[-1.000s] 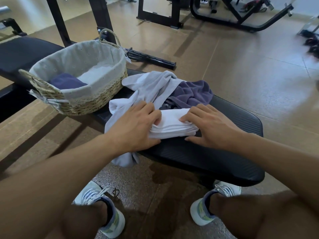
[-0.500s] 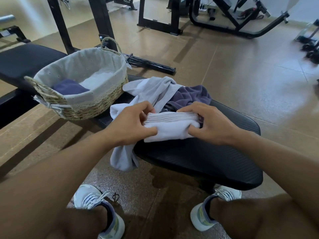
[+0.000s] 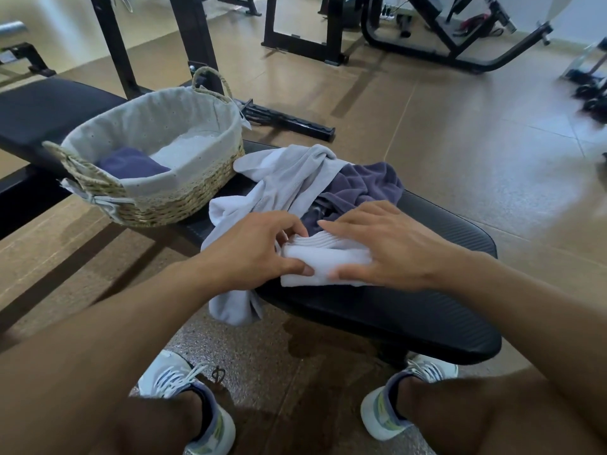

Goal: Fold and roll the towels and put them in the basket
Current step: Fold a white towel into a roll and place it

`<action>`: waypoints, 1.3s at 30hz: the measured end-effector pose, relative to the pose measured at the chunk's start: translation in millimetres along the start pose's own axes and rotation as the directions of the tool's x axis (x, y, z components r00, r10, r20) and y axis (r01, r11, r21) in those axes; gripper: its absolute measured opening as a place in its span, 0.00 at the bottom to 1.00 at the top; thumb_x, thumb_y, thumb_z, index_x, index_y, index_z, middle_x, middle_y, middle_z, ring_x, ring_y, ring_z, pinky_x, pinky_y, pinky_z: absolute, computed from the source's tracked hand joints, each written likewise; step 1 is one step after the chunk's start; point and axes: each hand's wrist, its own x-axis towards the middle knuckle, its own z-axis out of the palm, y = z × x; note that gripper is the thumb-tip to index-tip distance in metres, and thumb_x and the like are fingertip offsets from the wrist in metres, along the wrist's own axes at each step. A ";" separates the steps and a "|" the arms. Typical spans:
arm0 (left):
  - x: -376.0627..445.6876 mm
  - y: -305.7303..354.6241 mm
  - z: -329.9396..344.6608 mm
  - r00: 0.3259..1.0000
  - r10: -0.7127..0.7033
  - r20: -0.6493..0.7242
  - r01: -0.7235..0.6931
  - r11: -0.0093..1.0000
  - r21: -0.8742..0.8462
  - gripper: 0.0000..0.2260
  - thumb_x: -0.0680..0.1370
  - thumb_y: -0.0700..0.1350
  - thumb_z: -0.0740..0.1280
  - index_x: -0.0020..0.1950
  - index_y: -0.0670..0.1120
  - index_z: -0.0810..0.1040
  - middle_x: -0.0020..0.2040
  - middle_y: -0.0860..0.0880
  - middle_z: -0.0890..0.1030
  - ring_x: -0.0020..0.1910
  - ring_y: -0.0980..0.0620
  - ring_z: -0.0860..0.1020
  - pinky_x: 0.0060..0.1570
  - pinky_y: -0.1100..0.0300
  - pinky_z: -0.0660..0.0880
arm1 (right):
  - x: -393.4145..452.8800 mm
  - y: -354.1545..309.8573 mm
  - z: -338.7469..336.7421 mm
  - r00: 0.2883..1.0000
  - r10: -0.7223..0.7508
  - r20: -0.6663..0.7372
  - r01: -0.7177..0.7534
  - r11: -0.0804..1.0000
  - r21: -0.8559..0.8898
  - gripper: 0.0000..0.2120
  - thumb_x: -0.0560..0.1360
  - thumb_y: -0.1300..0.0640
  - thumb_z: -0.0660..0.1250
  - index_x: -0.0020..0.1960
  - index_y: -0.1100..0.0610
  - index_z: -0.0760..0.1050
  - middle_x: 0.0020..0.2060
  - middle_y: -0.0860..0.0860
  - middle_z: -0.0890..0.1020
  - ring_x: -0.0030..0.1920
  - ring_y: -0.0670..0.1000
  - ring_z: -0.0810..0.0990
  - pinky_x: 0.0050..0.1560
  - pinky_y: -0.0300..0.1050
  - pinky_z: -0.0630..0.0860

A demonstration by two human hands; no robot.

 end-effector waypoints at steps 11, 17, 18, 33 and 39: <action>5.2 -2.0 -20.0 0.994 -0.098 -0.046 0.087 0.973 -0.212 0.08 0.75 0.56 0.74 0.51 0.56 0.82 0.42 0.53 0.82 0.39 0.60 0.77 0.38 0.70 0.69 | 15.0 -7.0 5.4 0.994 0.034 -0.103 0.007 0.929 0.369 0.25 0.80 0.39 0.62 0.76 0.40 0.66 0.57 0.40 0.79 0.53 0.40 0.73 0.53 0.36 0.70; 4.1 -1.9 -21.7 0.979 -0.150 -0.141 0.112 0.963 -0.246 0.08 0.81 0.54 0.67 0.56 0.53 0.80 0.48 0.56 0.81 0.46 0.60 0.78 0.39 0.69 0.68 | 24.7 -22.6 1.1 0.974 0.177 -0.141 -0.052 0.782 0.622 0.17 0.78 0.44 0.67 0.63 0.27 0.69 0.47 0.31 0.80 0.50 0.32 0.79 0.47 0.27 0.73; 3.5 -2.6 -22.4 0.969 -0.166 -0.182 0.114 0.957 -0.266 0.07 0.81 0.54 0.67 0.55 0.54 0.81 0.46 0.57 0.81 0.44 0.61 0.78 0.40 0.70 0.69 | 26.8 -26.1 2.3 0.968 0.199 -0.152 -0.052 0.753 0.656 0.16 0.79 0.45 0.68 0.63 0.29 0.71 0.46 0.30 0.80 0.49 0.32 0.79 0.46 0.27 0.73; -11.7 -60.6 -70.2 0.753 -0.463 -0.467 0.642 0.671 0.370 0.34 0.80 0.55 0.58 0.81 0.40 0.55 0.82 0.41 0.56 0.82 0.41 0.47 0.79 0.41 0.39 | 126.6 -68.1 -14.0 0.882 0.361 -0.303 -0.008 0.654 0.756 0.12 0.80 0.45 0.66 0.62 0.43 0.82 0.40 0.32 0.83 0.41 0.33 0.80 0.40 0.27 0.72; -10.3 -60.7 -71.7 0.753 -0.546 -0.367 0.650 0.530 0.545 0.38 0.80 0.59 0.55 0.83 0.40 0.46 0.83 0.39 0.48 0.81 0.37 0.37 0.76 0.36 0.32 | 223.1 -85.3 -44.1 0.864 0.369 -0.343 0.011 0.666 0.746 0.12 0.80 0.44 0.66 0.52 0.49 0.85 0.36 0.47 0.83 0.37 0.50 0.81 0.40 0.48 0.75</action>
